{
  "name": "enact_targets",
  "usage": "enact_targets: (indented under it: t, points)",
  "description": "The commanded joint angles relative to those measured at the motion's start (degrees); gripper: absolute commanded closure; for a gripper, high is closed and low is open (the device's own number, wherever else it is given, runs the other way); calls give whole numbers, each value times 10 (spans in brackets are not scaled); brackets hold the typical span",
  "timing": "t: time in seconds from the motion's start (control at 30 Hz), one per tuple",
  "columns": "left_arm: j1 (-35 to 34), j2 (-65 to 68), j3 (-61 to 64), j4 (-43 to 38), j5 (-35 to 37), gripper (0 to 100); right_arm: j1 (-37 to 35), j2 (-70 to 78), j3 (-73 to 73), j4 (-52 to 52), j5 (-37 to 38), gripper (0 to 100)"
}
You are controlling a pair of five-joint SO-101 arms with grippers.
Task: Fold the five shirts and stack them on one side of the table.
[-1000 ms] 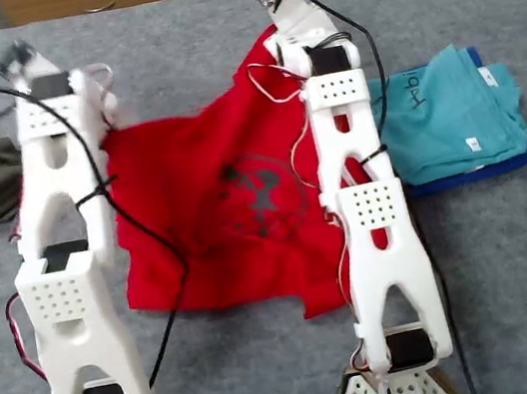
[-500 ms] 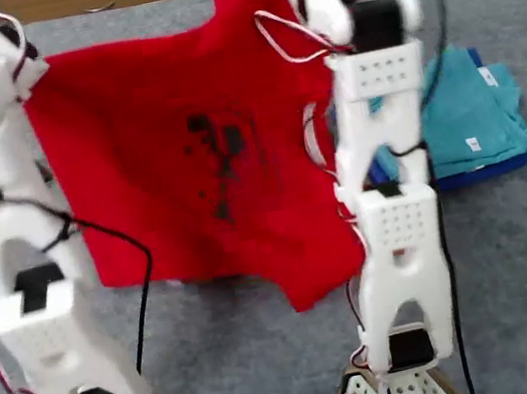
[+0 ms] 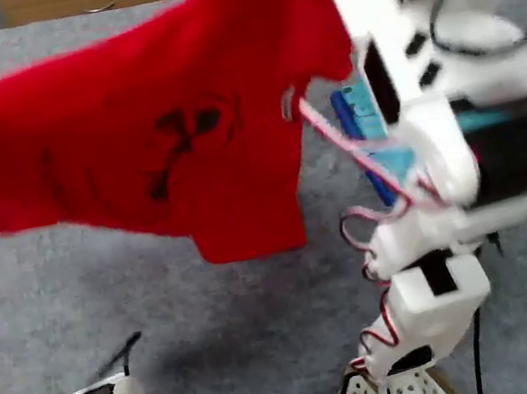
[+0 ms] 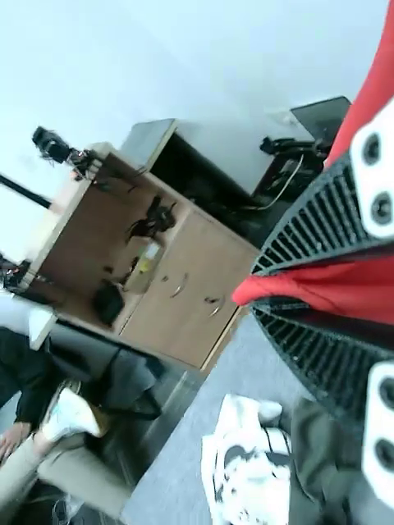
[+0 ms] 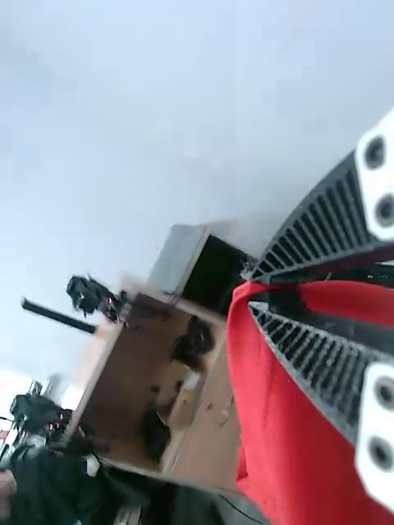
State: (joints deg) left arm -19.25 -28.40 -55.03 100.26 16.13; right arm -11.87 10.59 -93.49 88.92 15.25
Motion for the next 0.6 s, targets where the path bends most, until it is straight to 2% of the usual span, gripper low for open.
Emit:
enact_targets:
  t: [0.0,0.1,0.23,0.33,0.43,0.57]
  points:
    - [-11,-67,246,-3,-3,981,-40,-11,-9,97,16,995]
    - [-14,-122,485,-113,-3,981,-62,20,8,136,11,996]
    - [-43,-217,828,-373,-3,981,-66,63,60,135,-2,996]
    - [-43,-261,1028,-537,-12,981,-75,105,91,131,-1,996]
    - [-40,-257,1096,-613,-28,981,-76,160,89,112,-1,996]
    - [-30,-199,1057,-681,-31,981,-75,241,94,50,-1,996]
